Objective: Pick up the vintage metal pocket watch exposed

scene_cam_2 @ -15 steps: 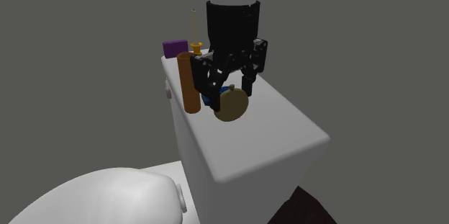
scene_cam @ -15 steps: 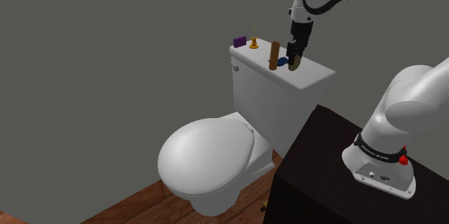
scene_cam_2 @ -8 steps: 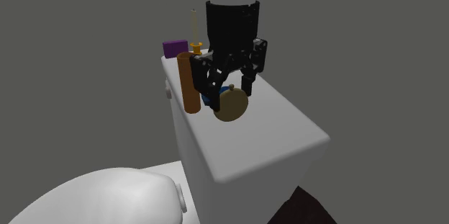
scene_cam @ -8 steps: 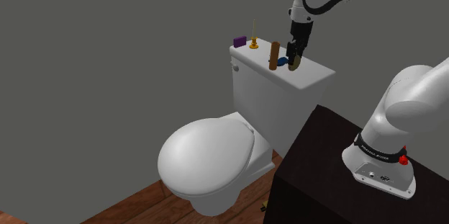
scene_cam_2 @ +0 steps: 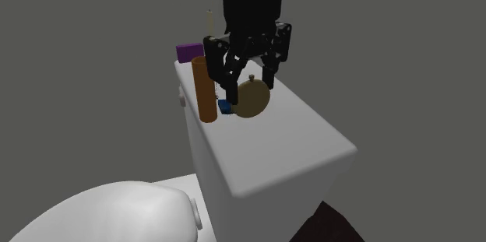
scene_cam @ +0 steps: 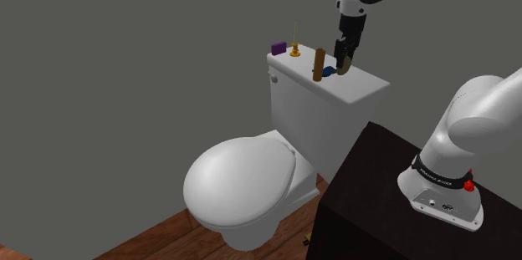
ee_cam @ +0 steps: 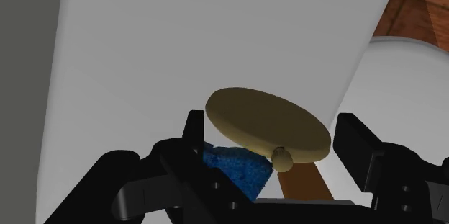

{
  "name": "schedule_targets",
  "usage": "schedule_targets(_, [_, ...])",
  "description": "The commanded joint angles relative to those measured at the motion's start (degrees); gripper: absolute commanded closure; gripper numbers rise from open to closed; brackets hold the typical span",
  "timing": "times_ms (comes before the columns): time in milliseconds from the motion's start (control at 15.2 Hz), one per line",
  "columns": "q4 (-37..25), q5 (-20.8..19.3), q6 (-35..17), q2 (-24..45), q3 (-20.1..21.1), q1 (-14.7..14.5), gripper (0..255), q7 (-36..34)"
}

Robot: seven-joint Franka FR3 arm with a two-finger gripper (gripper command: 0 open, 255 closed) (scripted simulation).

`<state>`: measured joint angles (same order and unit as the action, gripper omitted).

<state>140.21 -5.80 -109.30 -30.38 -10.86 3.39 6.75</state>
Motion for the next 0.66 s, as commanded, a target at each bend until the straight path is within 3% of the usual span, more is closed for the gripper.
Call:
schedule_targets(0, [-1.2,0.1,1.8,-0.6,0.2,0.0,255,-0.1])
schedule_targets(594, [-6.3,0.4,7.4,-1.1,0.6,-0.2,255,0.0])
